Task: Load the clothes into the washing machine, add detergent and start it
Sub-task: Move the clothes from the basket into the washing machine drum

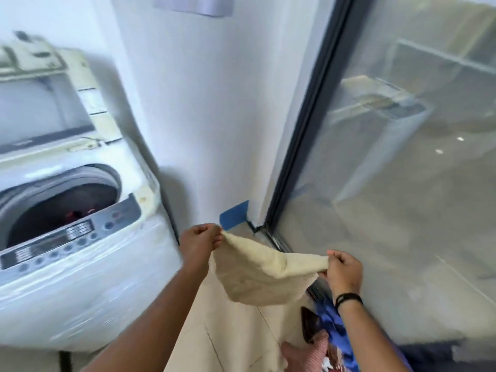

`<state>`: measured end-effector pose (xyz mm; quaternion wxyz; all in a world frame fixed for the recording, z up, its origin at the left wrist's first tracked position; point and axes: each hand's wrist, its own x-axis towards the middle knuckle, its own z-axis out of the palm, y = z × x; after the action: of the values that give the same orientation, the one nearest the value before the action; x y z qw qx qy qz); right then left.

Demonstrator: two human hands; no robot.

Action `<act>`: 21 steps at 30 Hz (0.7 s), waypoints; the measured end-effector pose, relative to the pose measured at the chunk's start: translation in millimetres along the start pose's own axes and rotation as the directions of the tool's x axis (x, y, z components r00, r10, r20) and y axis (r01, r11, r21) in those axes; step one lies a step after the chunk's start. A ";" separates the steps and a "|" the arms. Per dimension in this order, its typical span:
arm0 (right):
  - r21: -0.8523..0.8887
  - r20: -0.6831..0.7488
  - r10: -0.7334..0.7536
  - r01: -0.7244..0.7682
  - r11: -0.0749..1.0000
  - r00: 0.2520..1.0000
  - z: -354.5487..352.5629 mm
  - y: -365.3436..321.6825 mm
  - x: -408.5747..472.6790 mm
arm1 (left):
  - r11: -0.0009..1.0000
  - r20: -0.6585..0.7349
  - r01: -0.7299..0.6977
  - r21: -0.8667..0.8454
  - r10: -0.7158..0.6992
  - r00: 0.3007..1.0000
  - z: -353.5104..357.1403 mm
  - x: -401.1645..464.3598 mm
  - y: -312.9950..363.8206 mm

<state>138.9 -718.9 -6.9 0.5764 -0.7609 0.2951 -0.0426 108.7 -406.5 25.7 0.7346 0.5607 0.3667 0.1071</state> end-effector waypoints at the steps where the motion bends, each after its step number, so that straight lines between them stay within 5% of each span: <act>1: -0.036 0.026 -0.049 0.050 0.998 0.998 18.8 0.2 6.8 | 1.000 -0.008 -0.024 -0.017 0.024 1.000 -3.9 2.4 11.0; 10: -0.030 0.411 -0.214 0.248 0.968 0.886 173.9 -125.5 -49.7 | 0.929 -0.169 -0.365 0.066 0.371 0.913 -84.4 57.5 96.1; 17: 0.180 0.542 -0.533 0.530 0.829 0.650 305.6 -223.4 -64.9 | 0.832 -0.362 -0.540 0.128 0.546 0.755 -129.4 98.7 185.5; 21: 0.350 0.559 -0.658 0.576 0.739 0.504 368.9 -285.5 -84.2 | 0.738 -0.445 -0.629 0.246 0.662 0.603 -168.7 122.1 240.5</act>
<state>333.2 -316.6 151.4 0.6307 -0.7444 -0.2190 0.0046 145.1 -127.6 174.3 0.5047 0.6296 0.3214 0.4956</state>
